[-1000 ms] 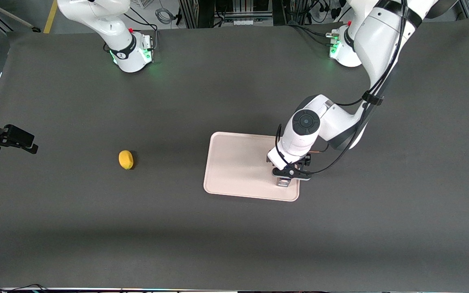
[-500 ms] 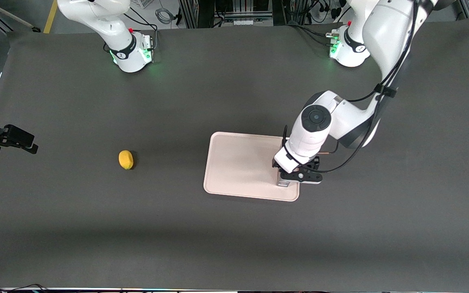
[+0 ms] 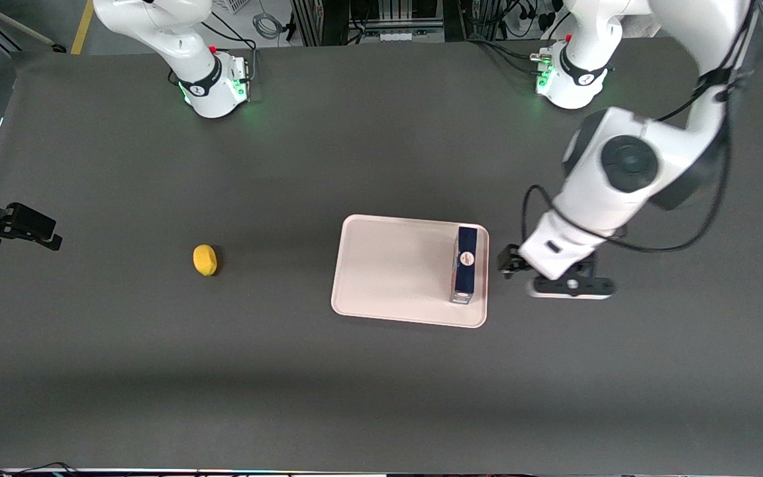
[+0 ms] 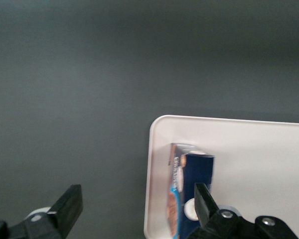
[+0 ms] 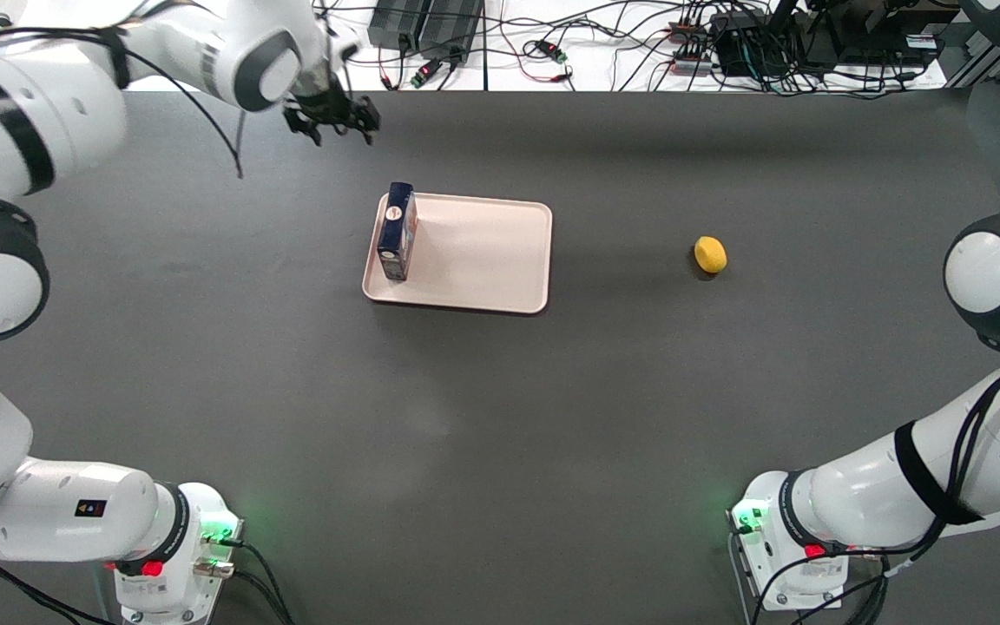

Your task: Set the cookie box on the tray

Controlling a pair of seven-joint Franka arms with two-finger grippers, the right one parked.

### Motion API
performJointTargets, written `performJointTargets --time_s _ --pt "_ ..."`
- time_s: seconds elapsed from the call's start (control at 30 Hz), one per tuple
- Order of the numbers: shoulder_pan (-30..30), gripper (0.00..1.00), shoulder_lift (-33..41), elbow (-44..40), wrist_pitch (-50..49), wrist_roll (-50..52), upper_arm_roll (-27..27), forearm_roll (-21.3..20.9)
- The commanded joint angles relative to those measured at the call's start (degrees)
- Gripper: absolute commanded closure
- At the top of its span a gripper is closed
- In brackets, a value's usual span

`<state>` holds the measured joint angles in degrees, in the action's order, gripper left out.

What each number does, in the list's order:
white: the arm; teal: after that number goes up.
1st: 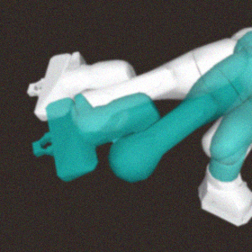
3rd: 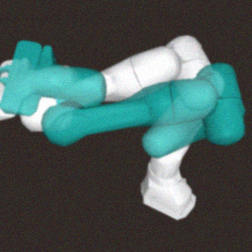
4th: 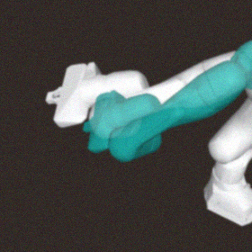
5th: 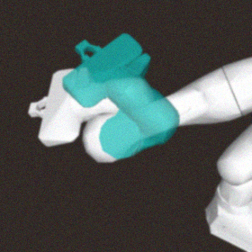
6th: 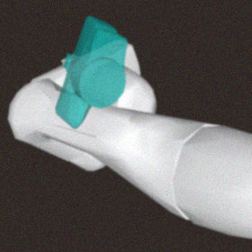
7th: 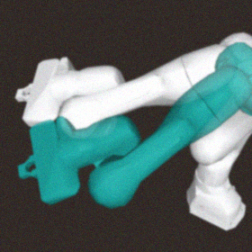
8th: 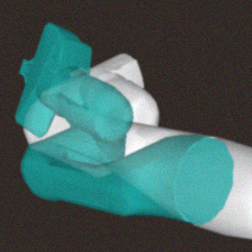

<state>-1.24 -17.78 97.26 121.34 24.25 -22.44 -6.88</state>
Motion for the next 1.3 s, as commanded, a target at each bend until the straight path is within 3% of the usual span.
performJointTargets --time_s 0.0,0.37,0.57,0.83,1.27 --pt "1.6 0.00 4.2 -2.9 -8.7 -3.9 1.9 2.5" --pt "6.2 0.00 11.4 -4.6 -19.3 -4.7 4.9 3.0" --pt "9.1 0.00 14.1 -4.6 -22.5 -15.0 9.1 3.0" --pt "9.0 0.00 16.5 -4.6 -25.4 -18.2 14.1 4.6" --pt "8.7 0.00 24.2 -0.1 -28.3 -20.4 14.7 4.9"
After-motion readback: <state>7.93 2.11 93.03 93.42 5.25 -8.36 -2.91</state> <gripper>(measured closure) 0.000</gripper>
